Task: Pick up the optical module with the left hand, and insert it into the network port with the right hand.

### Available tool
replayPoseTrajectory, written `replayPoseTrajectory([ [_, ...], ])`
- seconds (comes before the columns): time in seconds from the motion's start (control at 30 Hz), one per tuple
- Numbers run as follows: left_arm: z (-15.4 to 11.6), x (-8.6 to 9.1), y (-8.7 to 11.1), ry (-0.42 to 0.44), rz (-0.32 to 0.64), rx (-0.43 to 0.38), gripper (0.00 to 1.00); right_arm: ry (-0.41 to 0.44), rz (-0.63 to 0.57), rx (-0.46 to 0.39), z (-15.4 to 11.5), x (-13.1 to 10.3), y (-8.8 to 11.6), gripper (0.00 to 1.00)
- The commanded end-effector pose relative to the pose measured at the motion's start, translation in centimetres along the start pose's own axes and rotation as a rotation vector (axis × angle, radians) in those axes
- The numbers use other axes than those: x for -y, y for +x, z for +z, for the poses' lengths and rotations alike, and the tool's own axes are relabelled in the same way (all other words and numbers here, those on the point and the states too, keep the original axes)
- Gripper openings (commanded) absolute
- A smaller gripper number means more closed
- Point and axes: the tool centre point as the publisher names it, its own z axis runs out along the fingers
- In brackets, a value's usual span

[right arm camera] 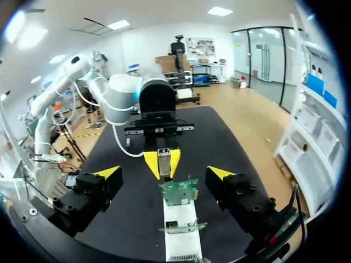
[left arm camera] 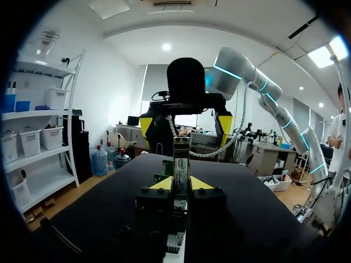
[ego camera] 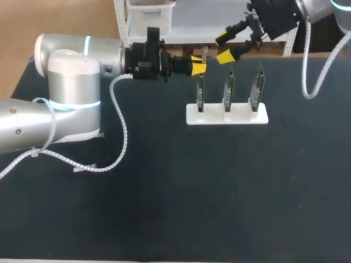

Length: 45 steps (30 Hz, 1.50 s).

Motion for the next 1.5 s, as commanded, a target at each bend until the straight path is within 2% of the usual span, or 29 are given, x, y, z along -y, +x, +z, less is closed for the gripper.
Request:
replayPoseTrajectory([
  [0.03,0.0,0.1,0.0,-0.004,0.001,0.001,0.0,-0.259,0.005,0.009,0.7,0.7,-0.2,1.0],
  [0.53,0.0,0.1,0.0,-0.004,0.001,0.001,0.0,-0.024,-0.021,0.037,1.3,-0.4,-0.7,1.0],
  [0.67,0.0,0.1,0.0,-0.004,0.001,0.001,0.0,-0.004,-0.02,0.046,1.5,-0.6,-0.8,1.0],
  [1.0,0.0,0.1,0.0,-0.004,0.001,0.001,0.0,-0.026,-0.033,0.042,2.0,-1.4,-0.9,1.0],
  [1.5,0.0,0.1,0.0,-0.004,0.001,0.001,0.0,0.036,-0.051,0.045,2.3,-1.7,-1.2,1.0],
])
